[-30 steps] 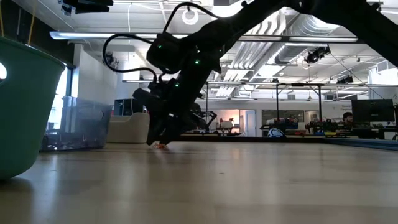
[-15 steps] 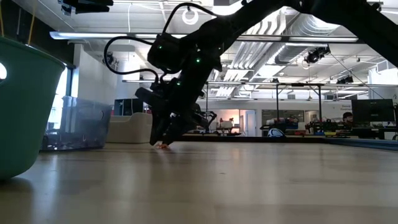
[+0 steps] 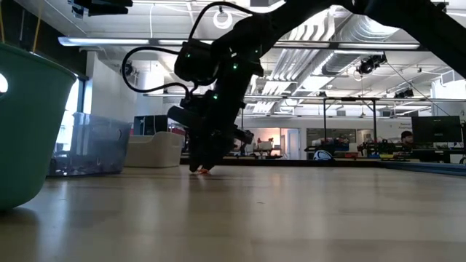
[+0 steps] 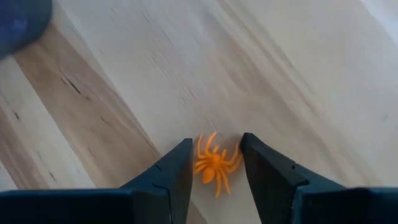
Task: Sort Halloween decoration
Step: Put the right orange spider into the gray bin
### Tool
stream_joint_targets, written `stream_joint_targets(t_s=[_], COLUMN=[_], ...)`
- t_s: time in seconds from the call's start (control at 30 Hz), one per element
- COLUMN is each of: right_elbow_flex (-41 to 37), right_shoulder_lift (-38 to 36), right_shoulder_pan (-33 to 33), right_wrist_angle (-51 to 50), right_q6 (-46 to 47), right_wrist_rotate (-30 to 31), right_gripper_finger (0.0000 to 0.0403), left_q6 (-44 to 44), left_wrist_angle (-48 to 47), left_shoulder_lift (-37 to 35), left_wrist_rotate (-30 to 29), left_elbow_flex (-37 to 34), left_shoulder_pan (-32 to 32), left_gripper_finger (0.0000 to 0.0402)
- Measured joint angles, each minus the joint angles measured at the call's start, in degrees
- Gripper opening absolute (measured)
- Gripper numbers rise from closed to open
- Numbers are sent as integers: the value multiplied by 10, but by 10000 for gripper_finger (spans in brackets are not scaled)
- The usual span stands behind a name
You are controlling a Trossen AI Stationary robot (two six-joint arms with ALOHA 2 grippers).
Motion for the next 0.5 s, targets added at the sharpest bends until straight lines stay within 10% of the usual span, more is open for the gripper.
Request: stream_joint_targets(t_s=[0.5], right_elbow_flex=[0], right_shoulder_lift=[-1], right_shoulder_pan=[2], right_wrist_angle=[-22], right_q6=[-1], right_wrist_rotate=[4], right_gripper_finger=[67], left_q6=[0], left_wrist_angle=[0], left_shoulder_lift=[0], left_wrist_rotate=[0], left_elbow_flex=[0], left_shoulder_pan=[0], left_gripper_finger=[186])
